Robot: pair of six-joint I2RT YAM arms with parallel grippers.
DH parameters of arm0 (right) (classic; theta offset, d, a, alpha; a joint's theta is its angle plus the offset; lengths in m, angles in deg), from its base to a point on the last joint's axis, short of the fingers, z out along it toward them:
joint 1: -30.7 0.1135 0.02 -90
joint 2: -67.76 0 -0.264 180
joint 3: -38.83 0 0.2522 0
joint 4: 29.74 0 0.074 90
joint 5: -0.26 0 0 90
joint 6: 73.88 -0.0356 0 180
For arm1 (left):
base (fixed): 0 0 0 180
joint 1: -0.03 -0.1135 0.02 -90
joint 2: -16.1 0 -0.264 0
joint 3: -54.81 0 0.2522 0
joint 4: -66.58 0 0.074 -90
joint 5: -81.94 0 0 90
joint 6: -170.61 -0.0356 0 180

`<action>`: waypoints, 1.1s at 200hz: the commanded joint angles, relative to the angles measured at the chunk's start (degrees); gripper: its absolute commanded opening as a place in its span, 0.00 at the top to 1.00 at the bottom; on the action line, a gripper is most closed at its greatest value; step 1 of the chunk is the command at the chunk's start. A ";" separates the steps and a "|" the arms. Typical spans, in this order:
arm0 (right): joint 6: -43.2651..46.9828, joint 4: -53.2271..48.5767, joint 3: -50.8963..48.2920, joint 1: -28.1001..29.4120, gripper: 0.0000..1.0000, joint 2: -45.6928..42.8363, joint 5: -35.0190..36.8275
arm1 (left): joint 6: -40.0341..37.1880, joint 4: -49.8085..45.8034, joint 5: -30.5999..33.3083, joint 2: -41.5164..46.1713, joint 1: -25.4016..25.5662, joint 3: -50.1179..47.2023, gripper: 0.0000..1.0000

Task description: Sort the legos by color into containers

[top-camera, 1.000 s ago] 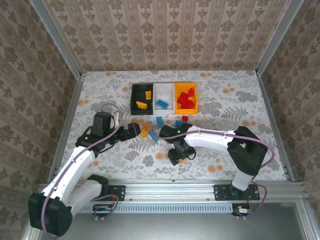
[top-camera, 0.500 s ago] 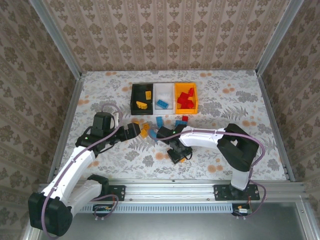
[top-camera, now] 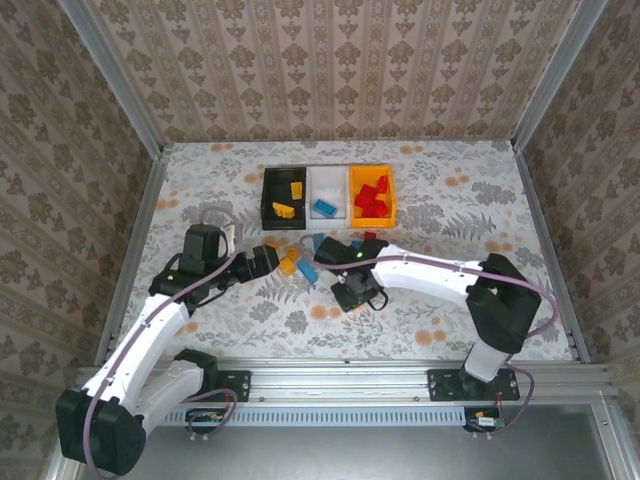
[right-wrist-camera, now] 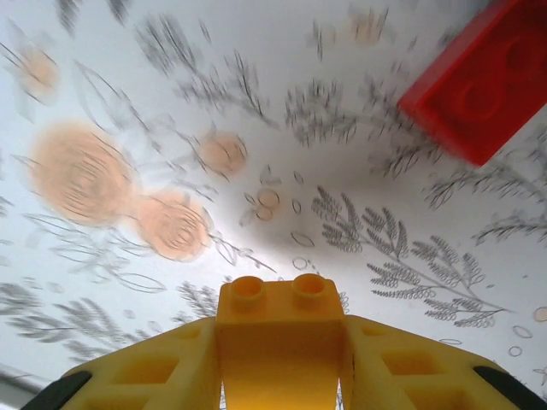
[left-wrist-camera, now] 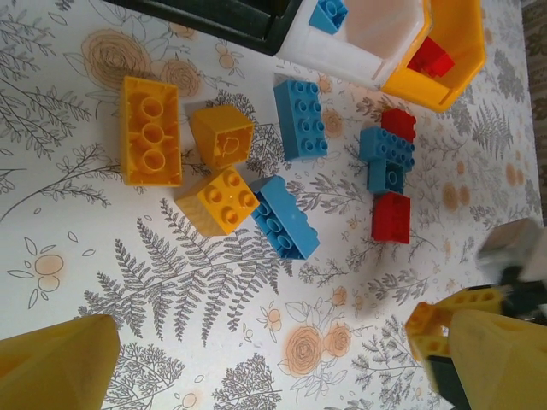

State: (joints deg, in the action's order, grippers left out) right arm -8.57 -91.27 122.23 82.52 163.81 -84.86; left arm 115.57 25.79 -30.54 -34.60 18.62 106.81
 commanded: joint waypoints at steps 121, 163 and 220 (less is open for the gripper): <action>-18.12 17.39 50.96 -12.50 0.62 35.53 -25.96 | -3.38 -10.41 -0.56 13.73 -6.37 -2.20 0.00; -18.60 12.46 62.19 -14.23 0.58 43.73 -25.15 | -3.50 -9.53 -1.27 11.37 -7.28 -2.47 0.00; -19.77 11.14 67.05 -15.94 0.44 45.77 -26.10 | -3.64 -9.95 -1.42 9.61 -7.30 -1.65 0.00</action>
State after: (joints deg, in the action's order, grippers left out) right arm -27.34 -77.45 186.41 67.13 209.29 -109.40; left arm 113.54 16.79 -30.87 -25.03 11.86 104.90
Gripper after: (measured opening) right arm 0.548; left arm 0.997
